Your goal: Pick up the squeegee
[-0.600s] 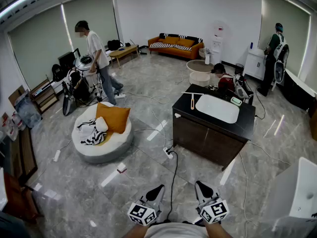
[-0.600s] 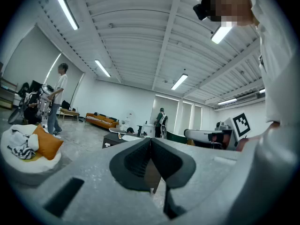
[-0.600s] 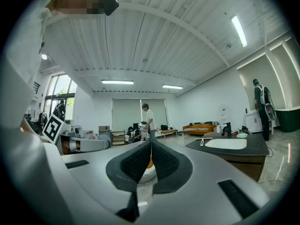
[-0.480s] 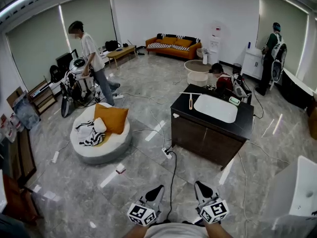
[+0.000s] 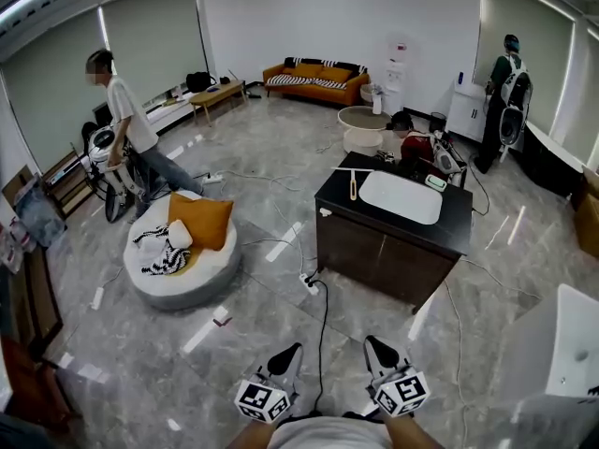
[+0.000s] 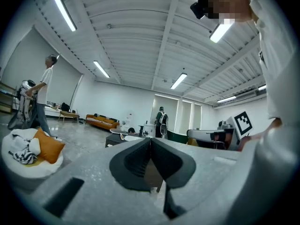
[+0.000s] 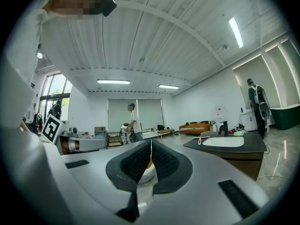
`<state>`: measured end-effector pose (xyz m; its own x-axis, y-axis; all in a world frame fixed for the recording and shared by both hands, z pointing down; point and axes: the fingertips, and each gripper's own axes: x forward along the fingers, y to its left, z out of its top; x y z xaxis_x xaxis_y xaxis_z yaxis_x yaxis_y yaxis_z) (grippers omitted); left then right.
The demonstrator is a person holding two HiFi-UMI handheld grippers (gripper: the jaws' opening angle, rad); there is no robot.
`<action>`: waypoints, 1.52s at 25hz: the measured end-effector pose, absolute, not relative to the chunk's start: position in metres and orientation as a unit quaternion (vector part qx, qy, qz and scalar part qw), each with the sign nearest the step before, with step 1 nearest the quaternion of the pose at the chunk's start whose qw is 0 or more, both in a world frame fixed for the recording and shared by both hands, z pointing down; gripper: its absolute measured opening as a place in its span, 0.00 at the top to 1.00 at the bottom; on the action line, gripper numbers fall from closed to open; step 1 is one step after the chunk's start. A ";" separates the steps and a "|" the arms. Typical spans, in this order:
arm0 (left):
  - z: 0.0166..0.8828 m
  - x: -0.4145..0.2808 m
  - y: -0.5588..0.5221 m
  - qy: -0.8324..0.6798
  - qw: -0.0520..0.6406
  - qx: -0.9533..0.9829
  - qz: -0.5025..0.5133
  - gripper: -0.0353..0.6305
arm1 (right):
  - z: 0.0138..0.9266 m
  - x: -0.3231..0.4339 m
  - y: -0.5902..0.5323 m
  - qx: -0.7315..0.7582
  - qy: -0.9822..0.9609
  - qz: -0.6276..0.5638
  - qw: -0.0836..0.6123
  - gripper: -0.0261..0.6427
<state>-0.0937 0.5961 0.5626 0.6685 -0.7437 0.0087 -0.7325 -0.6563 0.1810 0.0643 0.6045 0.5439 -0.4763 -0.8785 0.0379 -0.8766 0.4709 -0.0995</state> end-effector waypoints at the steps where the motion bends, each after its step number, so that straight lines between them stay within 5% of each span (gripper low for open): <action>1: 0.565 -0.096 0.594 -0.407 0.085 0.909 -0.030 0.92 | 0.544 0.063 0.604 -0.512 0.857 -0.053 0.013 0.94; 20: 0.600 -0.114 0.510 -0.425 0.113 0.898 0.017 0.92 | 0.554 0.074 0.538 -0.535 0.842 -0.072 -0.005 0.94; 38: 0.577 -0.071 0.298 -0.445 0.130 0.885 0.029 0.92 | 0.544 0.092 0.295 -0.423 0.904 -0.064 0.001 0.94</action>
